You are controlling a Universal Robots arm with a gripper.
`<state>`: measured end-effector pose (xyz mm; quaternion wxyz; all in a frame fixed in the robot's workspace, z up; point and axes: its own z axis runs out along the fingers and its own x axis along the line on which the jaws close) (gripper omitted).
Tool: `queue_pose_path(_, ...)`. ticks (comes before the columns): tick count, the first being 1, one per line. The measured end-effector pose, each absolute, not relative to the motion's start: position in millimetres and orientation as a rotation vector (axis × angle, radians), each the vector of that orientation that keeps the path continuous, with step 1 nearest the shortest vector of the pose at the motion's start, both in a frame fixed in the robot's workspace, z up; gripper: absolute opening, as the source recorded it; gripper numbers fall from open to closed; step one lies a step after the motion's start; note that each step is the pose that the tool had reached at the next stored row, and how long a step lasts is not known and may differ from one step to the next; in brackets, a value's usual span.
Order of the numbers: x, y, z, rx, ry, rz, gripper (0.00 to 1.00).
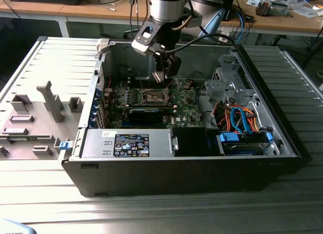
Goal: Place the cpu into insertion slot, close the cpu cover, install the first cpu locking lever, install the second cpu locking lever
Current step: 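Place the cpu into insertion slot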
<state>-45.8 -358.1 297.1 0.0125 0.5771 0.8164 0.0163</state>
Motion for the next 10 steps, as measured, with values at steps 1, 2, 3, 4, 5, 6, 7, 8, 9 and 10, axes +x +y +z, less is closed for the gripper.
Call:
queue_pose_path(1,-45.8,-358.1,296.9,1.809,2.537,0.051,0.55)
queue_pose_path(2,-45.8,-358.1,296.8,1.813,2.534,0.051,0.55)
queue_pose_path(3,-45.8,-358.1,296.8,1.818,2.531,0.051,0.55)
queue_pose_path(4,-45.8,-358.1,296.7,1.822,2.527,0.051,0.55)
queue_pose_path(5,-45.8,-358.1,296.4,1.848,2.508,0.05,0.55)
queue_pose_path(6,-45.8,-358.1,295.9,1.901,2.467,0.049,0.55)
queue_pose_path(7,-45.8,-358.1,295.4,1.936,2.44,0.049,0.55)
queue_pose_path(8,-45.8,-358.1,295.0,1.964,2.417,0.048,0.55)
queue_pose_path(9,-45.8,-358.1,294.7,1.983,2.401,0.048,0.55)
queue_pose_path(10,-45.8,-358.1,294.6,1.99,2.395,0.048,0.55)
